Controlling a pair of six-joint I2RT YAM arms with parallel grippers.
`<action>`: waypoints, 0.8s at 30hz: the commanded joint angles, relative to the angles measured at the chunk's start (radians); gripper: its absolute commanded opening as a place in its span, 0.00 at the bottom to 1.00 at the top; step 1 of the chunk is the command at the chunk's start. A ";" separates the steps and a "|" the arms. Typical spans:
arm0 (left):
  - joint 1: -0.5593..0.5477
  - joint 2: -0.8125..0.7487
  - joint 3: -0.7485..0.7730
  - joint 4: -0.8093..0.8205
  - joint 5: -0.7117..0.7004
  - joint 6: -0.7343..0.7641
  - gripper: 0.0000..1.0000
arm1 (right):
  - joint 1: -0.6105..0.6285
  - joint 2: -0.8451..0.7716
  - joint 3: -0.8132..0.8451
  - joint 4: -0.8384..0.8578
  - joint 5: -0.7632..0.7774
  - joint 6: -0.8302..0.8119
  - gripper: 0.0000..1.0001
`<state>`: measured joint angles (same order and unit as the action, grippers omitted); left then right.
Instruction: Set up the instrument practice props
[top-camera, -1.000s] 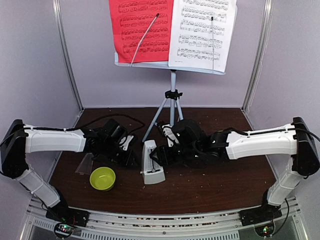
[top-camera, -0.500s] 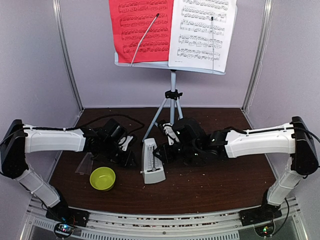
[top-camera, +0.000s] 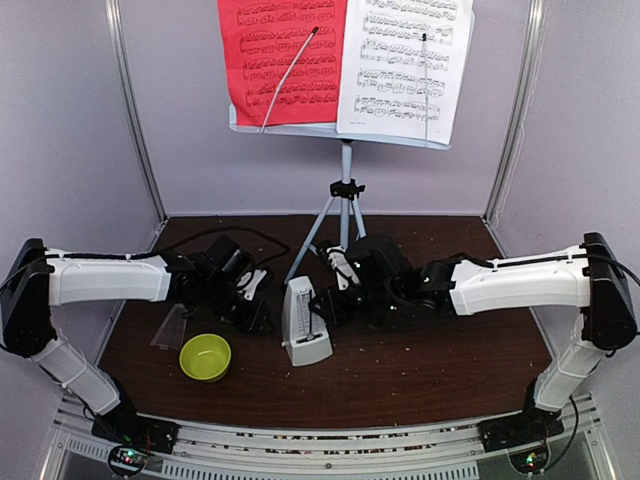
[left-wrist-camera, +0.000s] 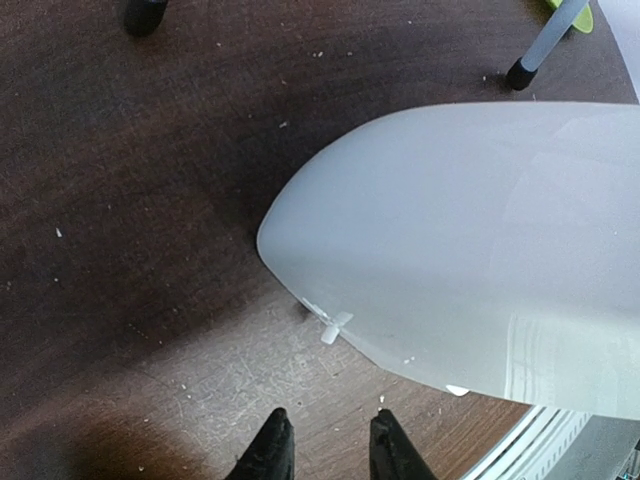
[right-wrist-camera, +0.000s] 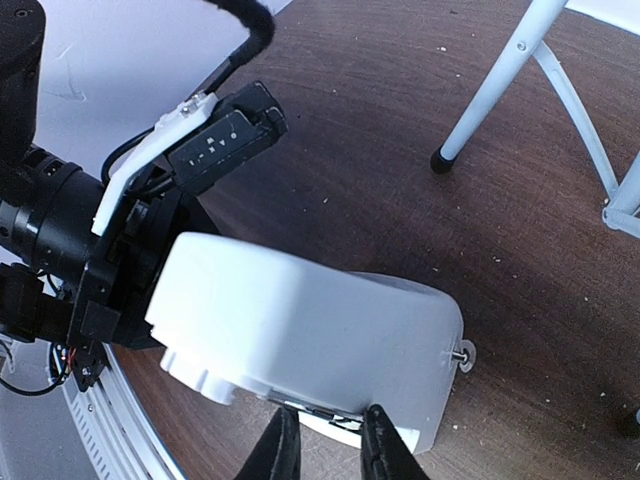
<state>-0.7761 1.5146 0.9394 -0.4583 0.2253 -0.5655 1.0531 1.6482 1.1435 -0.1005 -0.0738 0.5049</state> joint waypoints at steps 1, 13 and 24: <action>-0.005 -0.008 0.031 0.007 -0.012 0.020 0.29 | -0.007 -0.009 -0.017 0.017 0.004 0.009 0.21; -0.005 -0.001 0.050 0.003 -0.015 0.018 0.29 | -0.015 -0.049 -0.075 0.039 -0.026 0.004 0.26; -0.005 0.007 0.058 0.004 -0.014 0.015 0.29 | -0.014 -0.091 -0.139 0.041 -0.060 -0.005 0.43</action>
<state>-0.7765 1.5150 0.9752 -0.4721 0.2199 -0.5591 1.0428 1.6035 1.0328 -0.0772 -0.1131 0.5014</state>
